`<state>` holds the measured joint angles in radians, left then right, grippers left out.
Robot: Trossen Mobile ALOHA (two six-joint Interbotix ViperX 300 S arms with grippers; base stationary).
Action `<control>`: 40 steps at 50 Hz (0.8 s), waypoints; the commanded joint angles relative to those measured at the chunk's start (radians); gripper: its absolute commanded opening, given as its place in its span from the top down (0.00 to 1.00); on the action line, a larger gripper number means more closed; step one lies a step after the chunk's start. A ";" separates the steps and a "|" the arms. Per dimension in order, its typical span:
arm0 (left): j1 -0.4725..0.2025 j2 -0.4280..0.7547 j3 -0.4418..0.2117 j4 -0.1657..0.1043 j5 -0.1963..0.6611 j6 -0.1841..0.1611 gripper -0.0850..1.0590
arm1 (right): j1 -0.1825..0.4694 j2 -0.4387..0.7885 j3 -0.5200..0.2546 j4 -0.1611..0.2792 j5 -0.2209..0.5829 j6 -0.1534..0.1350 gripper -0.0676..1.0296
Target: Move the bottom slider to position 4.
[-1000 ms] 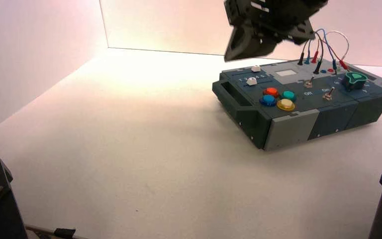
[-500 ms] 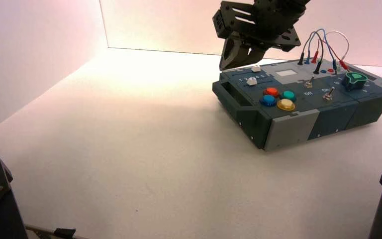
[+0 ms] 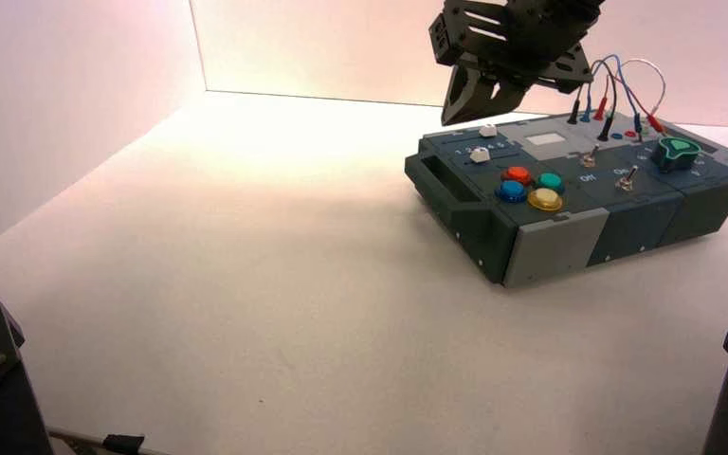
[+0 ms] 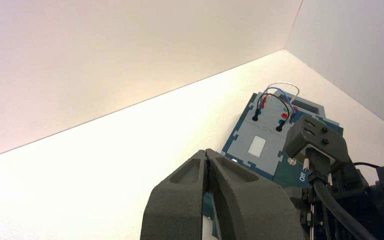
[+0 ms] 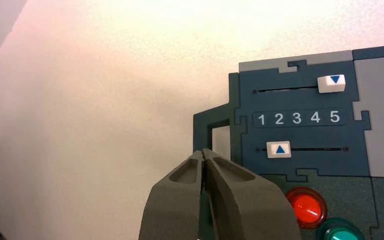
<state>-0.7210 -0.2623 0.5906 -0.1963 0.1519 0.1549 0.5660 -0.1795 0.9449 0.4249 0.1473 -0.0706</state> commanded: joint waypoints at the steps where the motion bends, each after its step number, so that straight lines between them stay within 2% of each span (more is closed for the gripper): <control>1: 0.003 -0.009 -0.015 0.003 -0.011 0.005 0.95 | -0.011 0.003 -0.008 0.000 -0.002 -0.003 0.96; 23: 0.003 -0.009 -0.012 0.003 -0.011 0.005 0.95 | -0.044 0.086 -0.014 0.000 0.003 -0.003 0.96; 40: 0.005 -0.006 -0.017 0.003 -0.011 0.005 0.95 | -0.063 0.100 -0.043 -0.025 0.002 -0.008 0.96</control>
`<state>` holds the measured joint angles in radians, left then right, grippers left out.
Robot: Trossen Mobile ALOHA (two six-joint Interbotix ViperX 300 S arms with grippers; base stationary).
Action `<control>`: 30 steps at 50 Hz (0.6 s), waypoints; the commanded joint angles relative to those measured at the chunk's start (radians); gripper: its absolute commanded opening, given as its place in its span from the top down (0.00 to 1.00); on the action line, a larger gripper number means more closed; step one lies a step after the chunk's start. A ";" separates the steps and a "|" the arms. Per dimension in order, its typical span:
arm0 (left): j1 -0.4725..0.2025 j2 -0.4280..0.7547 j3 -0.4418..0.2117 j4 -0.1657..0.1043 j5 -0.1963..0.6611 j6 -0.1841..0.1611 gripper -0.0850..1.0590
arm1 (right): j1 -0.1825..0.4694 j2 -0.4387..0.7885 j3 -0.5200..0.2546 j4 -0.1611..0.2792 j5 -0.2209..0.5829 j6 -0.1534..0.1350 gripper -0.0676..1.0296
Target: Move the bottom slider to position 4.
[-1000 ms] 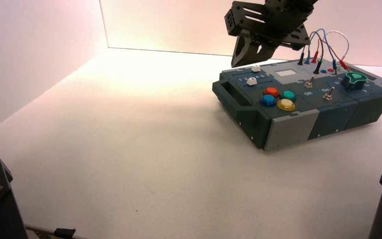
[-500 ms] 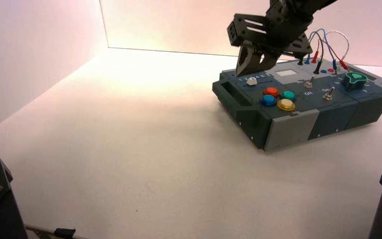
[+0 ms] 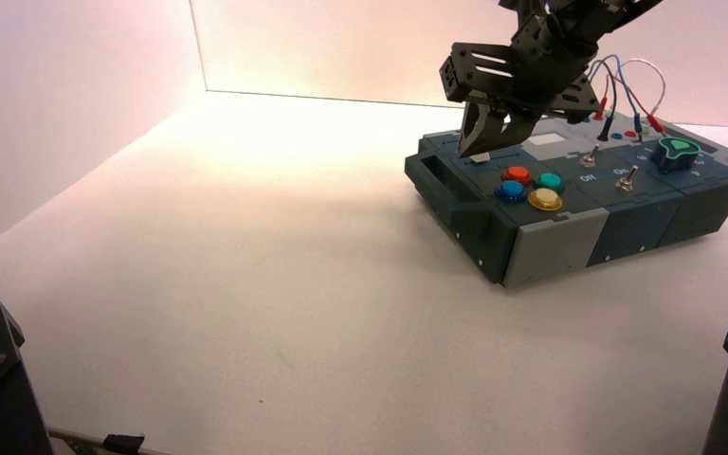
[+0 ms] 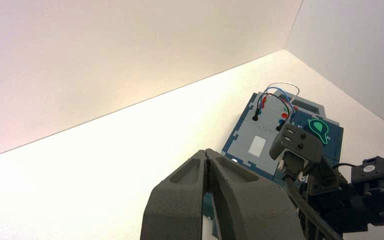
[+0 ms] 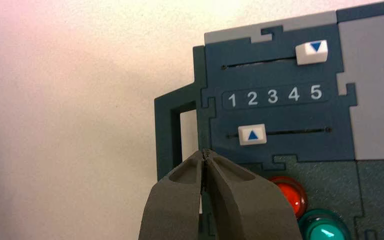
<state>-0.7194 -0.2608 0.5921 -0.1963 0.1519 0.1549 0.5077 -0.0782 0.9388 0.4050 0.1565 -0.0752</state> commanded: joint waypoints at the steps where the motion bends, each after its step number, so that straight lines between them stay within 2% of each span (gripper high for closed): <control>1: 0.002 -0.008 -0.018 0.003 -0.011 0.005 0.95 | -0.005 0.000 -0.038 -0.005 -0.008 -0.003 0.96; 30: 0.017 -0.008 -0.017 0.003 -0.011 0.006 0.95 | -0.005 0.063 -0.100 -0.012 0.014 -0.012 0.96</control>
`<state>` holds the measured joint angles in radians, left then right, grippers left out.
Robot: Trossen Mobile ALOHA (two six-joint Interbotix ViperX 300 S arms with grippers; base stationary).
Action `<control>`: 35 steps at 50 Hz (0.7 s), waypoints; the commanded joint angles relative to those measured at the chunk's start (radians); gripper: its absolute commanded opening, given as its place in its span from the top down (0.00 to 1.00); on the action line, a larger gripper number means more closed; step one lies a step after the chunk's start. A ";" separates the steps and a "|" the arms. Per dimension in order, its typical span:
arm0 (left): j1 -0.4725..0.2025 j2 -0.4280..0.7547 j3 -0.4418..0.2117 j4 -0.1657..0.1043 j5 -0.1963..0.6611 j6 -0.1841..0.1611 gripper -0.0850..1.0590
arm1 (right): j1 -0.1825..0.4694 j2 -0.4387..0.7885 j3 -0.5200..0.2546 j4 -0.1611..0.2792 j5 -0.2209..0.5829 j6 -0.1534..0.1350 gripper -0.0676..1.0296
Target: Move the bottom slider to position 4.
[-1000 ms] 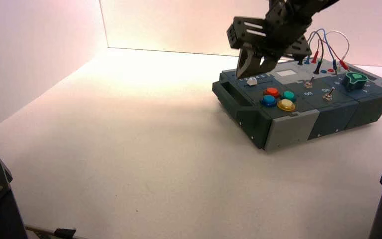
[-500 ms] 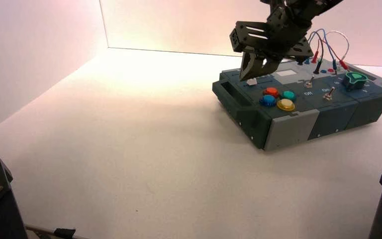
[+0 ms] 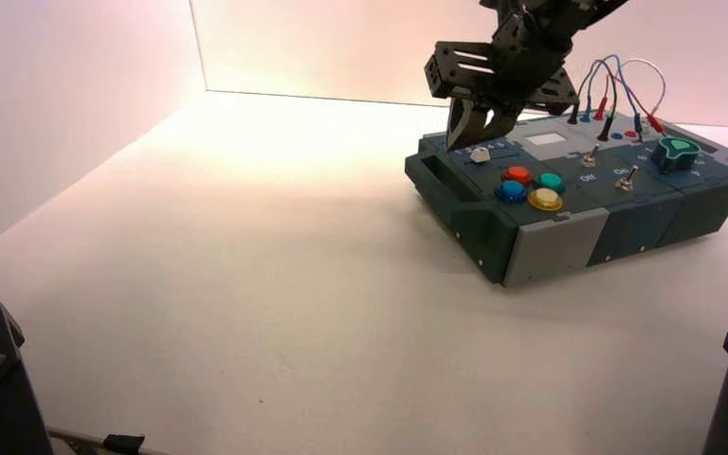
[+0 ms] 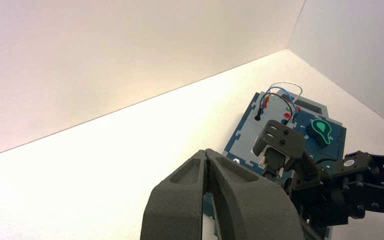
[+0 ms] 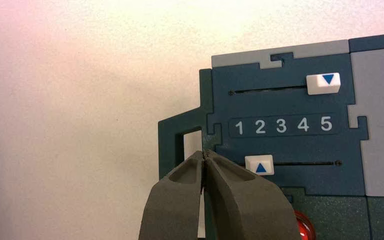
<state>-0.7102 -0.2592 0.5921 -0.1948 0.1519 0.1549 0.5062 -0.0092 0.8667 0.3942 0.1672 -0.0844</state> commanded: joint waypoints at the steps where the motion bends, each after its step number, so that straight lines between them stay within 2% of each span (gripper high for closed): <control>1: 0.008 -0.009 -0.018 0.002 -0.011 0.006 0.95 | -0.003 -0.006 -0.028 -0.002 0.003 -0.003 0.96; 24: 0.014 -0.009 -0.017 0.003 -0.011 0.008 0.95 | -0.006 0.018 -0.057 -0.003 0.034 -0.003 0.96; 35: 0.014 -0.009 -0.018 0.003 -0.011 0.009 0.95 | -0.037 0.017 -0.055 -0.005 0.057 -0.003 0.96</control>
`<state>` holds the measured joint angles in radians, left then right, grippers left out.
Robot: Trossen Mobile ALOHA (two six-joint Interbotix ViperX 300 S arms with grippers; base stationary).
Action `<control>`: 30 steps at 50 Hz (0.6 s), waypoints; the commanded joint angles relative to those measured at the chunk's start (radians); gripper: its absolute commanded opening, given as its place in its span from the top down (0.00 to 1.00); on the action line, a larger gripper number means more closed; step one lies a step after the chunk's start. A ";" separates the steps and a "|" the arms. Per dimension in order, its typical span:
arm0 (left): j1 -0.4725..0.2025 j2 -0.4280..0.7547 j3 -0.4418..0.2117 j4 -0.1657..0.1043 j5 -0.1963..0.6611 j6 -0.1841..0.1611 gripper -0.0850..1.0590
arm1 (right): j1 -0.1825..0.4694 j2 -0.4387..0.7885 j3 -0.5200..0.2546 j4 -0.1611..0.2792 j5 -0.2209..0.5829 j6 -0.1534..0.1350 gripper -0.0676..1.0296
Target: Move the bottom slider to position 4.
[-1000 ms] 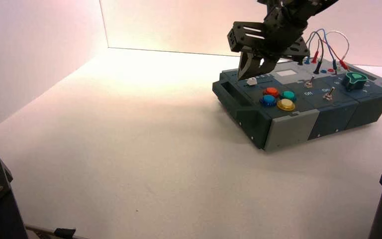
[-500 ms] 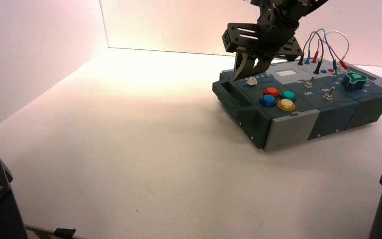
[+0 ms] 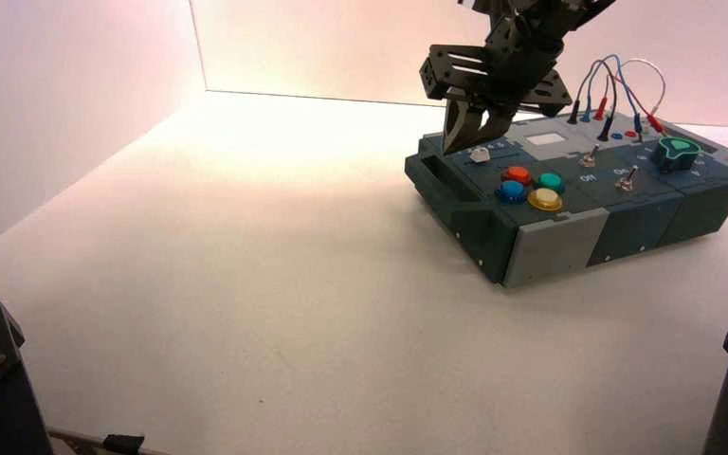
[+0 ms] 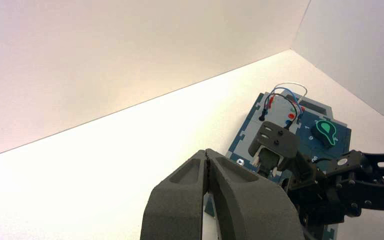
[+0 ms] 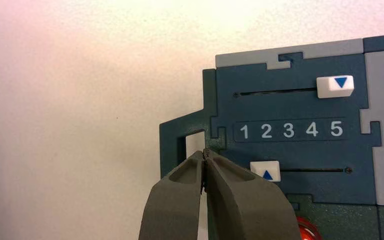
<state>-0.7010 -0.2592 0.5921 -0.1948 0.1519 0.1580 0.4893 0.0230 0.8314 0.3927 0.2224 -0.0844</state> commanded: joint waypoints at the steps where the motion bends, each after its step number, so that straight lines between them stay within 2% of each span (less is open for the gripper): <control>1: 0.005 -0.009 -0.018 0.003 -0.011 0.006 0.95 | -0.020 -0.015 -0.020 -0.003 0.002 -0.003 0.96; 30: 0.005 -0.009 -0.020 0.003 -0.011 0.006 0.95 | -0.023 -0.015 -0.025 -0.011 0.006 -0.003 0.96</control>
<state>-0.6995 -0.2577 0.5921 -0.1948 0.1519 0.1595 0.4694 0.0230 0.8299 0.3835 0.2301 -0.0844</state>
